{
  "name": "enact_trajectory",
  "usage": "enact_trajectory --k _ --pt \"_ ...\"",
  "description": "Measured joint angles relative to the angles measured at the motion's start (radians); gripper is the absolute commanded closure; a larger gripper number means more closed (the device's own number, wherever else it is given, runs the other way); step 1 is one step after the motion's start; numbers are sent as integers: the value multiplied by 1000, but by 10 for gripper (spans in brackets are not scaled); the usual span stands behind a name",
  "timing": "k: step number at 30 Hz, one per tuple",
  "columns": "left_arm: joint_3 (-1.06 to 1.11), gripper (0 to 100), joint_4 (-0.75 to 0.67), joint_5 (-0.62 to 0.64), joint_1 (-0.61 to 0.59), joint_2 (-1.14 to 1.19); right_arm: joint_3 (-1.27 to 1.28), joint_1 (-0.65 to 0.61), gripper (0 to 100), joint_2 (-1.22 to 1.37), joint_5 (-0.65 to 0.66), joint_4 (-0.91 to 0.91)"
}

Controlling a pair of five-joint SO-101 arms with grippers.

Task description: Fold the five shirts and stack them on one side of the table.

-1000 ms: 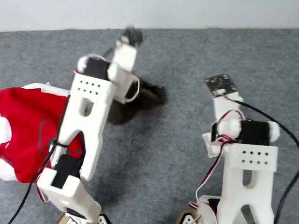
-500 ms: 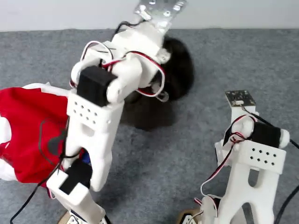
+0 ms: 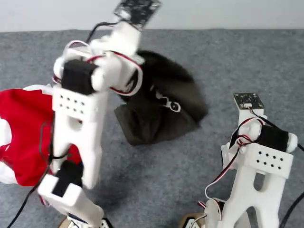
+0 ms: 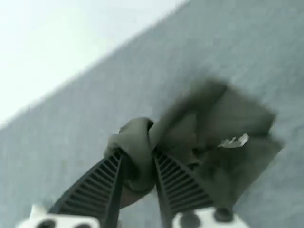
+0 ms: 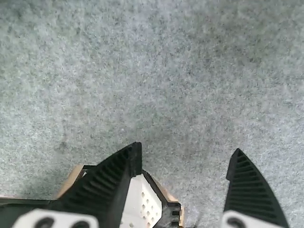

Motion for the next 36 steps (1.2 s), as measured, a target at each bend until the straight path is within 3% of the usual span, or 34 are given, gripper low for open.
enact_trajectory --k 7,13,19,27,32,36 --pt "338 987 -95 -6 -284 34 0 0 707 0 0 -6" --pt "358 987 -167 -5 -454 54 0 0 707 0 0 -6" --pt "259 987 -170 11 -522 44 0 -40 707 0 -2 -6" --pt "187 979 -117 35 -572 34 -8 -302 707 0 -2 -60" --pt "199 803 -23 35 -577 34 -32 -457 707 0 -2 -180" --pt "199 758 -3 38 -580 28 -32 -509 707 23 -2 -242"
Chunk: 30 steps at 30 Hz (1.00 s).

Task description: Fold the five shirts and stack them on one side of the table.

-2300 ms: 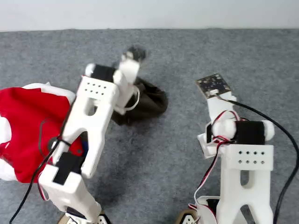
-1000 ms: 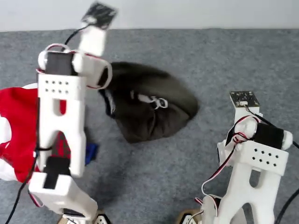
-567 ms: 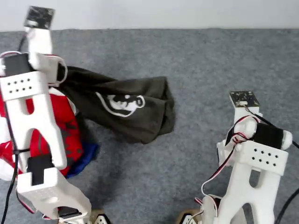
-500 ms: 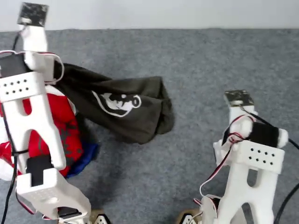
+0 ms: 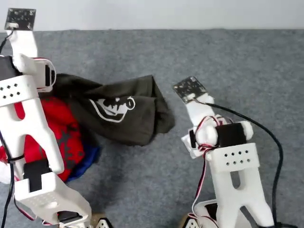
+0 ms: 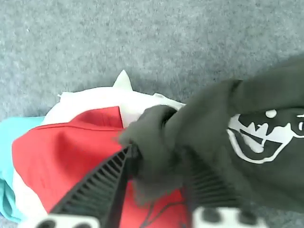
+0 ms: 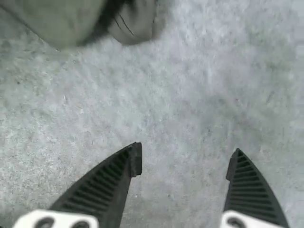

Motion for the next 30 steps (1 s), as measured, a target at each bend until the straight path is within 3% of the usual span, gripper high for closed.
enact_trajectory --k 8,16,19,24,30 --pt "17 753 5 -49 114 -186 0 -6 707 89 -28 -8" --pt "440 750 2 -106 466 -313 0 48 707 121 -37 -14" --pt "654 743 -72 -107 588 -313 0 118 707 121 -37 -14" --pt "902 718 -245 -104 687 -313 0 232 707 121 -37 -6" --pt "956 720 -358 -104 701 -189 0 256 707 121 -2 32"
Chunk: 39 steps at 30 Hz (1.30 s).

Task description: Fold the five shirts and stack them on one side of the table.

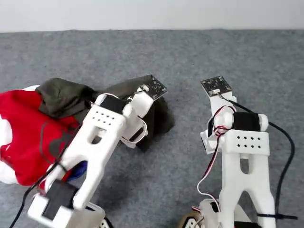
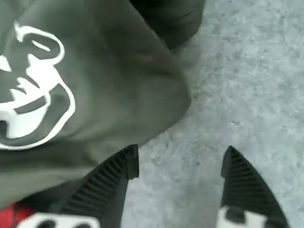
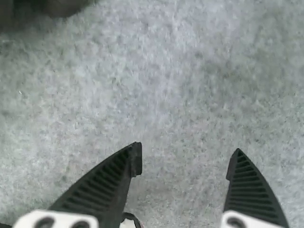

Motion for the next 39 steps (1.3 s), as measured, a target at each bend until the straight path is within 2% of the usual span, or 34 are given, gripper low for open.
enact_trajectory --k 6,15,18,23,29,34,39 --pt "-81 736 -52 21 3 218 0 0 707 0 2 0" --pt "-238 992 -106 83 -43 437 0 -2 707 0 2 0" --pt "-301 988 -81 80 -54 440 0 -2 707 0 2 0" --pt "-466 988 49 74 -61 362 0 -2 707 0 2 0" --pt "-798 988 167 72 -72 189 0 17 707 0 3 0" --pt "-1112 988 219 69 -72 166 0 83 707 0 3 0" --pt "-1326 988 221 61 -28 160 0 133 707 0 3 0"
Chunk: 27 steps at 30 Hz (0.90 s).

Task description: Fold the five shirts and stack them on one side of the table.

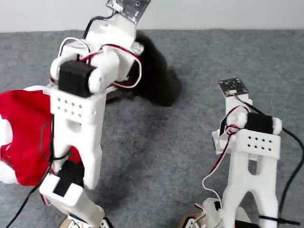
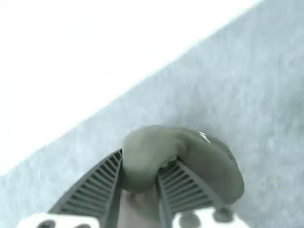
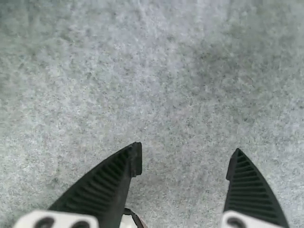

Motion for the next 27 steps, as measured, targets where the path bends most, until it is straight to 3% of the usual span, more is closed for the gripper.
enact_trajectory --k 5,11,16,22,27 --pt "-101 988 2 -41 100 -3 0 12 707 0 -2 0" --pt "-61 987 86 -51 71 -3 0 12 707 0 -2 6" --pt "192 987 141 -57 -8 -18 0 12 707 0 -2 6" --pt "628 987 141 -163 -64 -20 0 12 707 0 -2 6" --pt "698 987 140 -170 -57 -21 0 12 707 0 -2 6"
